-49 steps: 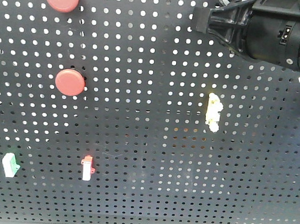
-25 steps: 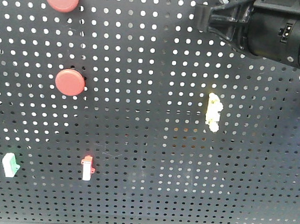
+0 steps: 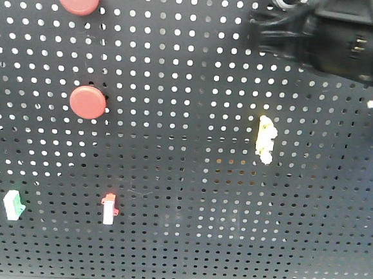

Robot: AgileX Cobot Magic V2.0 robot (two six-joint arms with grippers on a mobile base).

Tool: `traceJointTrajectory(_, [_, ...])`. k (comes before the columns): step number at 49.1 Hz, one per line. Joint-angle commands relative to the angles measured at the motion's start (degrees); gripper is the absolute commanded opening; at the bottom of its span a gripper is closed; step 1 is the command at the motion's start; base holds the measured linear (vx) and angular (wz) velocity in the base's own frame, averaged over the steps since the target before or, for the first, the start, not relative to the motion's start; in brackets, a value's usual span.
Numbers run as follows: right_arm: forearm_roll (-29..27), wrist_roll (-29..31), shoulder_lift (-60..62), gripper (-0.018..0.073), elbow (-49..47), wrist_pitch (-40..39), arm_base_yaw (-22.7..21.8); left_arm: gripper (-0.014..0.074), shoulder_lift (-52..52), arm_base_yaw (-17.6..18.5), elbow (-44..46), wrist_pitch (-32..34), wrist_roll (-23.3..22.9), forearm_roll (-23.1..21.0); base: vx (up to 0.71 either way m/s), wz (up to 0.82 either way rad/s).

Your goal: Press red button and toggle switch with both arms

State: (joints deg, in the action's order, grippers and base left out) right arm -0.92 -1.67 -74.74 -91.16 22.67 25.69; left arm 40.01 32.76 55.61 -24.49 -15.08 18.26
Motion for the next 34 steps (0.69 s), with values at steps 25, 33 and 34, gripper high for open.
traceJointTrajectory(25, [3.1, 3.5, 10.3, -0.0003, 5.0, 0.8, -3.6, 0.0002, -1.8, -0.1, -3.2, 2.4, -0.5, 0.7, 0.0, 0.0])
traceJointTrajectory(33, [3.1, 6.9, 20.1, -0.0003, 20.6, -5.7, -3.6, 0.0002, -7.9, -0.1, -11.8, 3.6, -0.6, 0.7, 0.0, 0.0])
traceJointTrajectory(34, [3.1, 7.1, 21.8, -0.0003, 23.3, -6.8, -3.6, 0.0002, -8.7, -0.1, -12.7, 3.6, -0.6, 0.7, 0.0, 0.0])
